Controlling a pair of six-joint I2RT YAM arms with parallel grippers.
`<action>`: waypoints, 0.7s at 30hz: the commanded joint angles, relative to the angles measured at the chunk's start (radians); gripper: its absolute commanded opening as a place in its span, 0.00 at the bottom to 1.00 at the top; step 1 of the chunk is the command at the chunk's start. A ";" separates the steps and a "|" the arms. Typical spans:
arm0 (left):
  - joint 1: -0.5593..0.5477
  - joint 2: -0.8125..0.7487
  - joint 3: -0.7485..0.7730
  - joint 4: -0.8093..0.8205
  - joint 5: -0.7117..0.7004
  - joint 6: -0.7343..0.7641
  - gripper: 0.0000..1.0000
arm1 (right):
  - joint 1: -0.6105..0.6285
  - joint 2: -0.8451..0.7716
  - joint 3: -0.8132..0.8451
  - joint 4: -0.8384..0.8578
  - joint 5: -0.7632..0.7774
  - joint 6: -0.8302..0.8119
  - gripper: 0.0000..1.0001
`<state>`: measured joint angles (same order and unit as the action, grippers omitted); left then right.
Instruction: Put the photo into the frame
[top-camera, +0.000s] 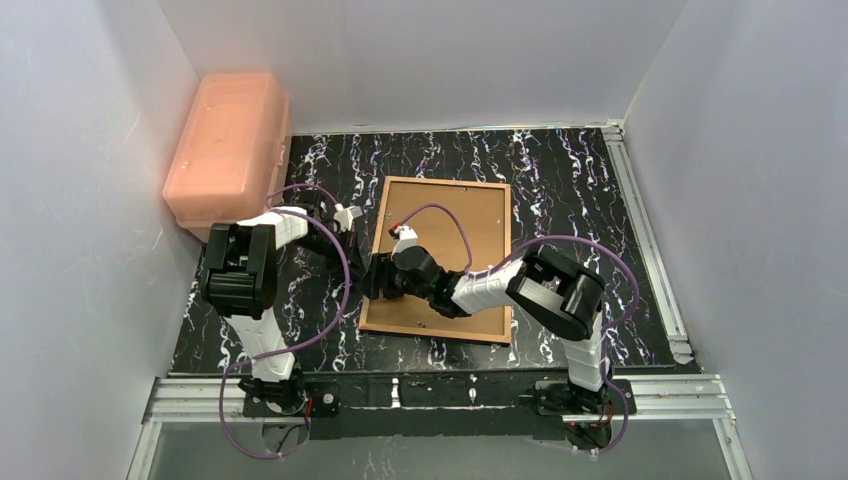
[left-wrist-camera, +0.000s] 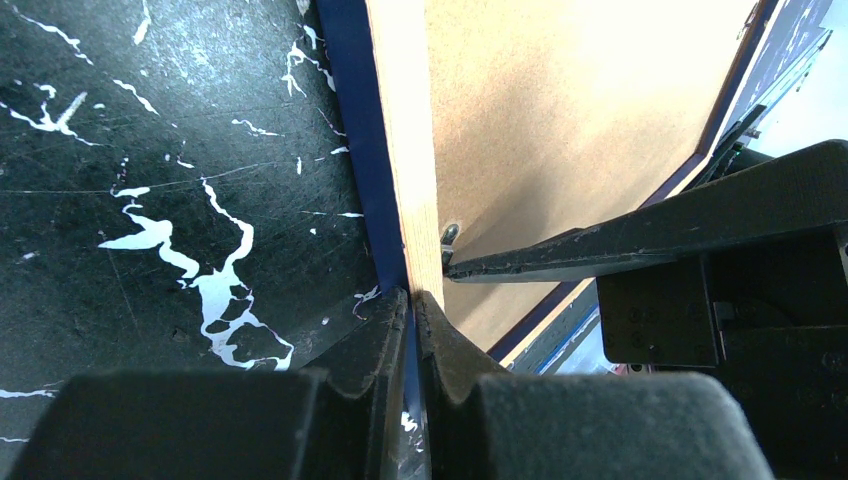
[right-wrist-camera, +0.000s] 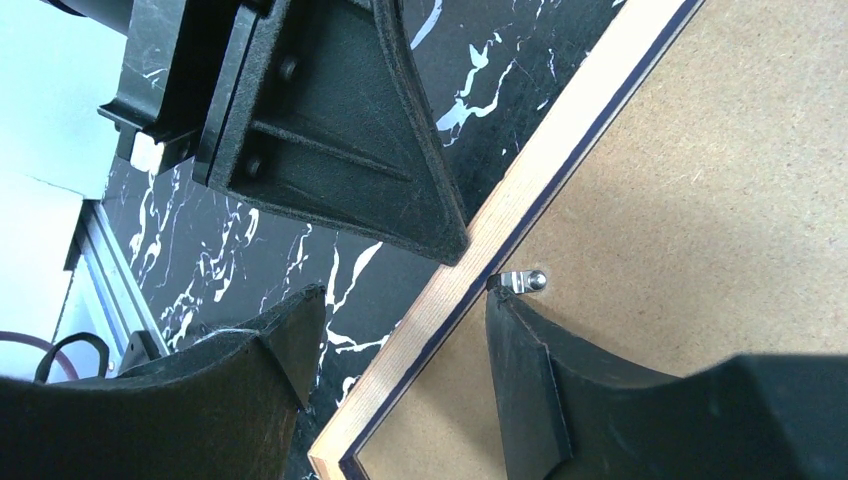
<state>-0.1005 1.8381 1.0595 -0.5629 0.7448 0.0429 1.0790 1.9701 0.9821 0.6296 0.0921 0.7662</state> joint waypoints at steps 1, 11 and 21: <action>-0.006 -0.033 -0.003 -0.012 -0.001 0.011 0.06 | 0.000 0.024 0.020 -0.037 0.075 -0.023 0.69; -0.005 -0.029 -0.004 -0.012 -0.001 0.020 0.05 | 0.002 0.030 0.015 -0.002 0.110 -0.020 0.69; -0.005 -0.020 0.000 -0.015 0.004 0.020 0.05 | 0.005 0.048 0.020 0.016 0.099 -0.003 0.70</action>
<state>-0.1001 1.8381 1.0595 -0.5617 0.7452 0.0444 1.0908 1.9770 0.9821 0.6468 0.1310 0.7731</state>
